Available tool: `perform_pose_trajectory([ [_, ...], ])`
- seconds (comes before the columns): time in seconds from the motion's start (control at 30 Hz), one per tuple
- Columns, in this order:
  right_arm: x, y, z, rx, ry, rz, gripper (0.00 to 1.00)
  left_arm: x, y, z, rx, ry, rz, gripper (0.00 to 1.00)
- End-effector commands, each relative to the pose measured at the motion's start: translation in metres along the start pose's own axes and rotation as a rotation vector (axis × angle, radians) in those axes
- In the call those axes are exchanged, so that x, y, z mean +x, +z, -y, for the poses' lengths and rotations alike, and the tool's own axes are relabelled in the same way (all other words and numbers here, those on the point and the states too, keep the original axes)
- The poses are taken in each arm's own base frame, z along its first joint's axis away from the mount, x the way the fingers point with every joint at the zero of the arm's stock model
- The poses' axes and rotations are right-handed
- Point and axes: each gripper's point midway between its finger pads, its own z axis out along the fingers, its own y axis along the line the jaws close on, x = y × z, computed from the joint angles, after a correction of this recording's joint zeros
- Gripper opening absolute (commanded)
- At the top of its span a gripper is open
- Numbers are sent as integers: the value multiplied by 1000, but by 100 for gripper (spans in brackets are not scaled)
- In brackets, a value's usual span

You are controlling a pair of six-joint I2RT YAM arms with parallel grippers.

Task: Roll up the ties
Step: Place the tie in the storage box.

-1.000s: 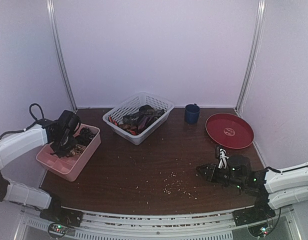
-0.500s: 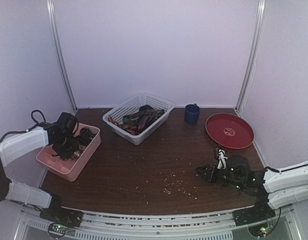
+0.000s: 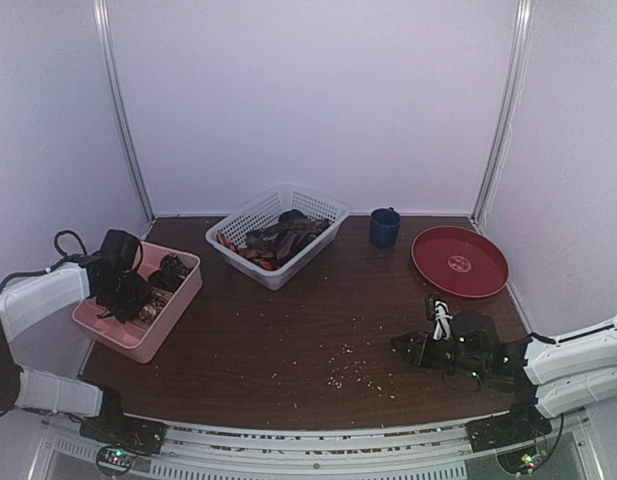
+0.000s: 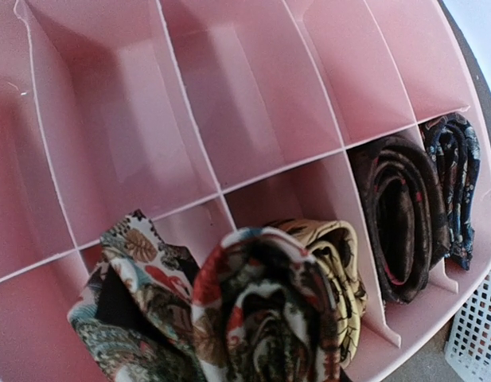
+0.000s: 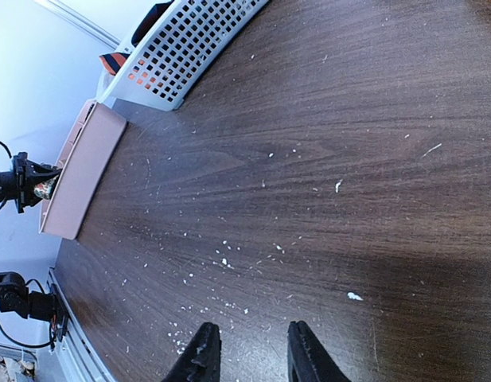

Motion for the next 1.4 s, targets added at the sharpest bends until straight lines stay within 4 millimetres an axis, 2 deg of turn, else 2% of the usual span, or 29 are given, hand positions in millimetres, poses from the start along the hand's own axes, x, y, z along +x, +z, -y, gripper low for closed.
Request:
perform_pose_trajectory([
  [0.0, -8, 1, -9, -22, 3, 20, 30, 5, 4, 0, 30, 7, -18, 8],
  [0.33, -8, 2, -9, -24, 4, 21, 30, 6, 20, -12, -34, 7, 0, 7],
  [0.5, -6, 2, -7, -18, 3, 18, 30, 15, 33, -18, -58, -6, -31, 5],
  [0.77, -8, -1, -3, -3, 1, 30, 30, 21, 45, -37, -156, -3, -36, 3],
  [0.9, -9, -1, -3, -3, 1, 33, 31, 22, 39, -38, -161, -10, -46, 1],
  [1.17, -4, 3, -2, -1, 7, 18, 31, 5, 10, -31, -148, -68, 1, 1],
  [1.37, -2, 4, -1, -4, 10, 11, 31, 7, 10, -30, -169, -62, -8, 0],
])
